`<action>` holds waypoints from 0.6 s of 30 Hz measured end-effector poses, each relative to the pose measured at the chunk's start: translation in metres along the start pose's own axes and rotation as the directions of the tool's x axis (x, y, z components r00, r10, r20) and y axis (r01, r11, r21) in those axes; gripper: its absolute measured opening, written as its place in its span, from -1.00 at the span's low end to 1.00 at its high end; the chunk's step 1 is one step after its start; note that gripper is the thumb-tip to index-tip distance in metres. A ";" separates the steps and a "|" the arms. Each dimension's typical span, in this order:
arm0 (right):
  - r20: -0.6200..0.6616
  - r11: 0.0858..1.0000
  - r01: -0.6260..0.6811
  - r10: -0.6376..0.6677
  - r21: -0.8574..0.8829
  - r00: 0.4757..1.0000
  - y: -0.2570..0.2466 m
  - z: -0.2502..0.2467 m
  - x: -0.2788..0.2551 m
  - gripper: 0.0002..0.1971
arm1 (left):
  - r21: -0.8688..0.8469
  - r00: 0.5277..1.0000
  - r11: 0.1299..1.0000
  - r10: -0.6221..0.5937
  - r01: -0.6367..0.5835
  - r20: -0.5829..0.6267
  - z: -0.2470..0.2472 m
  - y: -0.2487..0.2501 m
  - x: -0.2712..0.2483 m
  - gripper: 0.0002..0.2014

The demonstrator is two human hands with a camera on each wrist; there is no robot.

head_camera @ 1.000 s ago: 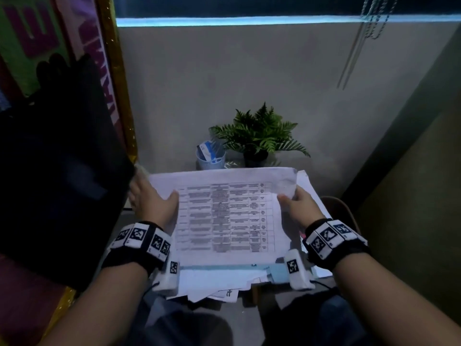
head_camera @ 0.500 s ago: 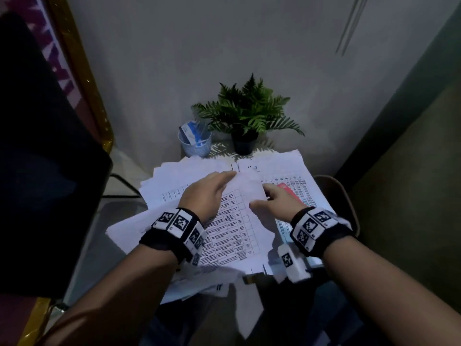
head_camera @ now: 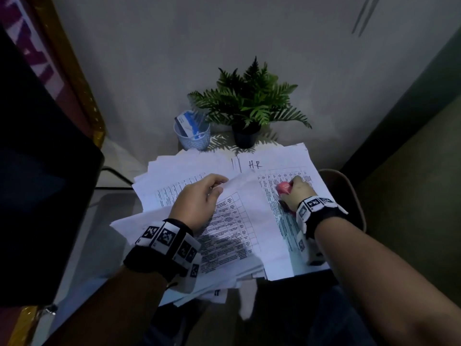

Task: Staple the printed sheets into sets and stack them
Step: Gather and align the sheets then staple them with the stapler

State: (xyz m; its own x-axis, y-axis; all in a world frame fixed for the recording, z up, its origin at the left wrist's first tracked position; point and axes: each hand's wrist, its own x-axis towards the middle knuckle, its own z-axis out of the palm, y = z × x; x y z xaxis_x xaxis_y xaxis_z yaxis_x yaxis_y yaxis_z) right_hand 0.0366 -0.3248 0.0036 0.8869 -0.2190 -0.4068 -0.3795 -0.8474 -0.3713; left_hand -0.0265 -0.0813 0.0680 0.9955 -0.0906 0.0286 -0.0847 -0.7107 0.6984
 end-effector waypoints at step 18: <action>-0.332 0.250 0.283 0.178 0.926 0.926 -0.076 -0.065 -0.122 -0.44 | -0.050 0.964 0.972 0.220 -0.230 -0.150 -0.031 0.043 -0.048 -0.72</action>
State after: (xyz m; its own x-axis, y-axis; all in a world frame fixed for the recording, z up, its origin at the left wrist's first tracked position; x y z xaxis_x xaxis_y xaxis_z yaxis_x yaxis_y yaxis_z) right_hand -0.0261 -0.2656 0.1360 0.8412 -0.5145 -0.1662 -0.0875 0.1737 -0.9809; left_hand -0.0770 -0.0857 0.1187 0.9473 -0.1386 0.2888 -0.3088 -0.6350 0.7081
